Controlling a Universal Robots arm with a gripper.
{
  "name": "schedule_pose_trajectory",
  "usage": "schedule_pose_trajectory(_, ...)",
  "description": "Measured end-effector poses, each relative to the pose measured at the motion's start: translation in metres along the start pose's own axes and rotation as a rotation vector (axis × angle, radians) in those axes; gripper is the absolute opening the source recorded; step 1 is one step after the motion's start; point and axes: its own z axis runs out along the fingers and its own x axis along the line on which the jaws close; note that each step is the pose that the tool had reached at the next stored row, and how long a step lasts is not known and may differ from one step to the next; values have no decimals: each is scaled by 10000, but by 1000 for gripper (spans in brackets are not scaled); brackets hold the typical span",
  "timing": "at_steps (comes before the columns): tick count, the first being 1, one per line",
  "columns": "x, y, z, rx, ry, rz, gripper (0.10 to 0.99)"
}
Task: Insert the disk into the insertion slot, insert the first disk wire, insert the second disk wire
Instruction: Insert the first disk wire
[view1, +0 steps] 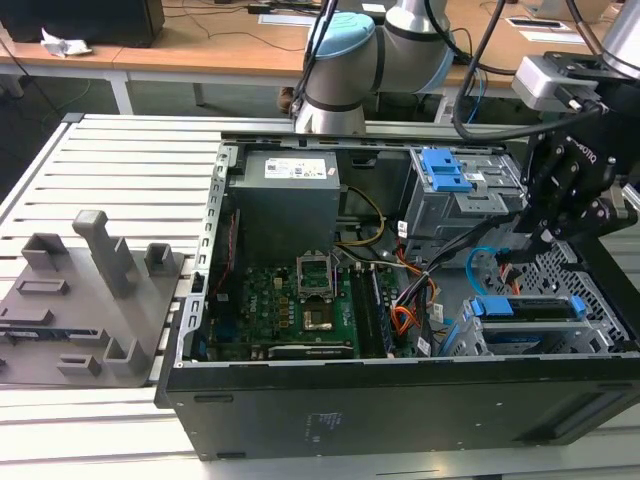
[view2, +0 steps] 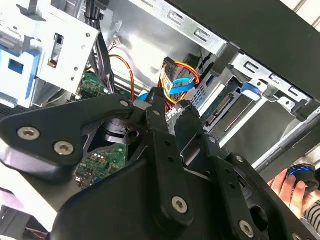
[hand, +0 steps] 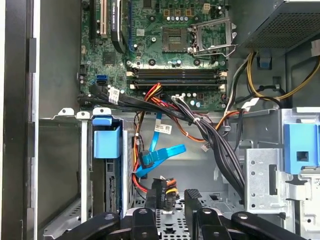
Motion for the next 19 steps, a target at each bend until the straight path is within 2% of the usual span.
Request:
schedule_pose_trajectory(1,0,19,13,1,41,2,361)
schedule_pose_trajectory(3,0,58,42,0,50,4,361)
schedule_pose_trajectory(6,0,60,81,1,69,3,361)
schedule_pose_trajectory(11,1,59,99,4,229,10,361)
schedule_pose_trajectory(14,1,59,100,4,245,11,361)
schedule_pose_trajectory(15,1,59,100,3,248,11,345)
schedule_pose_trajectory(16,1,59,100,4,251,11,282)
schedule_pose_trajectory(17,1,59,100,4,254,12,165)
schedule_pose_trajectory(19,1,59,100,4,257,11,165)
